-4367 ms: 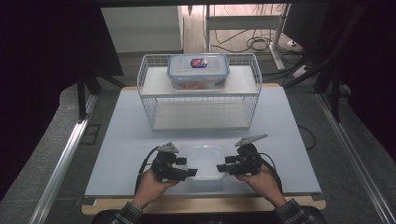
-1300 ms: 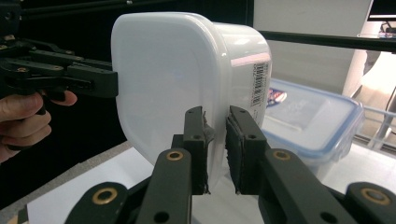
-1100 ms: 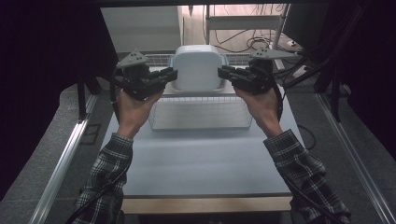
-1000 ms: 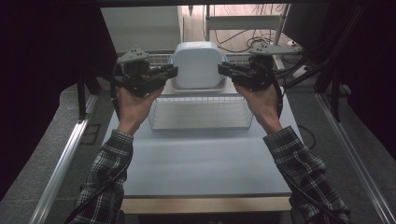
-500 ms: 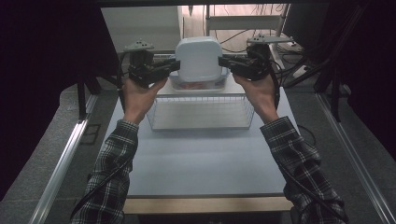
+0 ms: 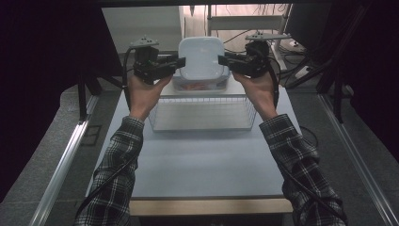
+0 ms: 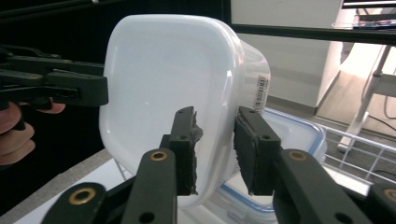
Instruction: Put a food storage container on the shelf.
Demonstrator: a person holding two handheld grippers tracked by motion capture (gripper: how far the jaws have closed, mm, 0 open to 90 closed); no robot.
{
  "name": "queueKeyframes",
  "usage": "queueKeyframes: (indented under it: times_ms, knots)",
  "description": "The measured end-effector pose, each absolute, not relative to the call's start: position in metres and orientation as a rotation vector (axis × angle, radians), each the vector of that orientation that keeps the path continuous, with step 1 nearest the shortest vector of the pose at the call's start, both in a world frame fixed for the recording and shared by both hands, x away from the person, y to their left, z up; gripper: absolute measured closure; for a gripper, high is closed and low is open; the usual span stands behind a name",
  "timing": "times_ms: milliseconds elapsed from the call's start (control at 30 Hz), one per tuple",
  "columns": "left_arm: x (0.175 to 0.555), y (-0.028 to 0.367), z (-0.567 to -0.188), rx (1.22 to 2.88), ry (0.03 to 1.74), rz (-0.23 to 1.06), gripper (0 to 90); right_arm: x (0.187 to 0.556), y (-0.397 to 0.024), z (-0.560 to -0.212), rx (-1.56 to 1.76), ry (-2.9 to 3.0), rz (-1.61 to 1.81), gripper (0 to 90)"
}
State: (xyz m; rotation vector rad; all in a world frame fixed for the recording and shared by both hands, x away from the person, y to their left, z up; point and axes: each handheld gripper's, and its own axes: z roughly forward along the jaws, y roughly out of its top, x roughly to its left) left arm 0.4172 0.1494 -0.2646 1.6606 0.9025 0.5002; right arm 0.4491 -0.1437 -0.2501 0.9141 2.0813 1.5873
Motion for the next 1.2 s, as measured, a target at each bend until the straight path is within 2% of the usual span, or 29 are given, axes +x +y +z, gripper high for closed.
queueKeyframes:
  times_ms: [400,600,900,1200]
  knots:
    - [0.426,0.148,-0.265,1.642,0.935,0.501,64.7,0.459,-0.138,-0.250,0.956,2.093,1.553,63.6]
    - [0.430,0.145,-0.267,1.659,0.966,0.543,57.6,0.461,-0.133,-0.251,0.966,2.094,1.522,57.8]
    - [0.435,0.145,-0.268,1.661,0.981,0.523,54.2,0.468,-0.132,-0.250,0.996,2.089,1.530,53.1]
    - [0.439,0.141,-0.266,1.636,1.012,0.550,47.0,0.471,-0.127,-0.248,0.999,2.053,1.480,52.0]
